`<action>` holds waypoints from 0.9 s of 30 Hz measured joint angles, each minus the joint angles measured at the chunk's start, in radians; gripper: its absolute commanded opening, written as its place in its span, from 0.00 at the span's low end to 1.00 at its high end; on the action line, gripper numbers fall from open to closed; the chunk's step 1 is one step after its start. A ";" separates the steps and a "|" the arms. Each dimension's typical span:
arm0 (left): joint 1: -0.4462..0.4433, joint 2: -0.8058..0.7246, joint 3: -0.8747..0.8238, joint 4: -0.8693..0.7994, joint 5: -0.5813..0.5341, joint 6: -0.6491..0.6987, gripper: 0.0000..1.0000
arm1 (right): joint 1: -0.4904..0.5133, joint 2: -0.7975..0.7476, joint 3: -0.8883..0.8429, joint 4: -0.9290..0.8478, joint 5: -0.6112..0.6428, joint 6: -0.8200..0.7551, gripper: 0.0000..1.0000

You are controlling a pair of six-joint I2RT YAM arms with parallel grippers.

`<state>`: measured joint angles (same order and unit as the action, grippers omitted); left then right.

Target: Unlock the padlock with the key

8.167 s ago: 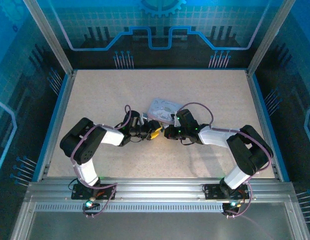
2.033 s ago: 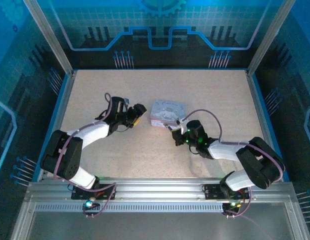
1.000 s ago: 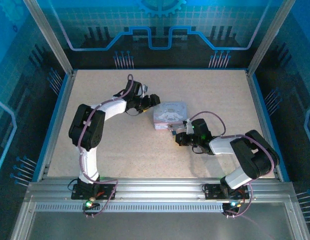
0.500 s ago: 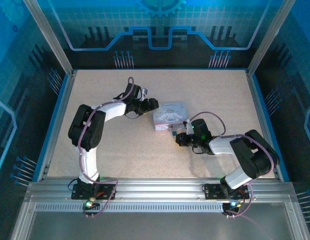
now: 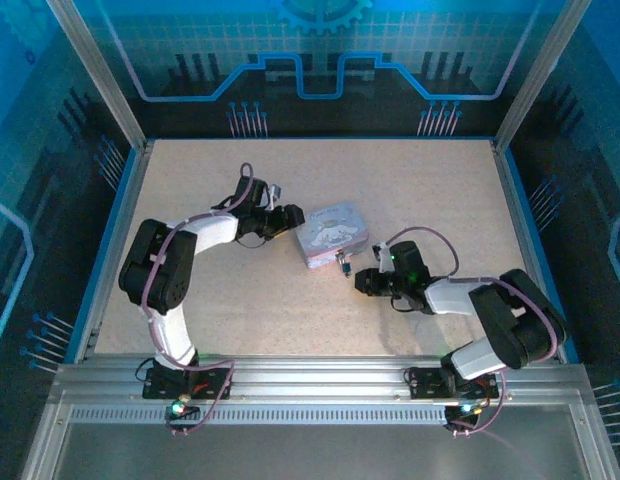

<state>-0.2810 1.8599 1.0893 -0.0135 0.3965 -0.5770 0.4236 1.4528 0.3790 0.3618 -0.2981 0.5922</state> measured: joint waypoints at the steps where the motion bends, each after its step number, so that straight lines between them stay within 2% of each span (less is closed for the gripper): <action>1: 0.001 -0.004 -0.005 0.000 -0.001 0.000 0.70 | -0.007 -0.019 -0.008 -0.008 -0.002 -0.006 0.36; 7: 0.003 -0.030 -0.037 0.005 -0.008 -0.004 0.70 | -0.069 -0.119 -0.012 -0.019 -0.082 -0.043 0.56; 14: 0.003 -0.062 -0.081 0.017 -0.008 -0.019 0.70 | -0.077 -0.066 0.057 0.048 -0.213 -0.094 0.76; 17: 0.003 -0.067 -0.088 0.020 -0.008 -0.023 0.70 | -0.077 -0.002 0.103 0.066 -0.249 -0.112 0.79; 27: 0.003 -0.072 -0.094 0.021 -0.008 -0.026 0.70 | -0.078 0.212 0.219 0.103 -0.351 -0.120 0.78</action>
<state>-0.2775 1.7882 0.9951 0.0071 0.3889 -0.6033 0.3458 1.6646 0.5980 0.4652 -0.6491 0.4721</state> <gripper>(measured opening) 0.697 0.786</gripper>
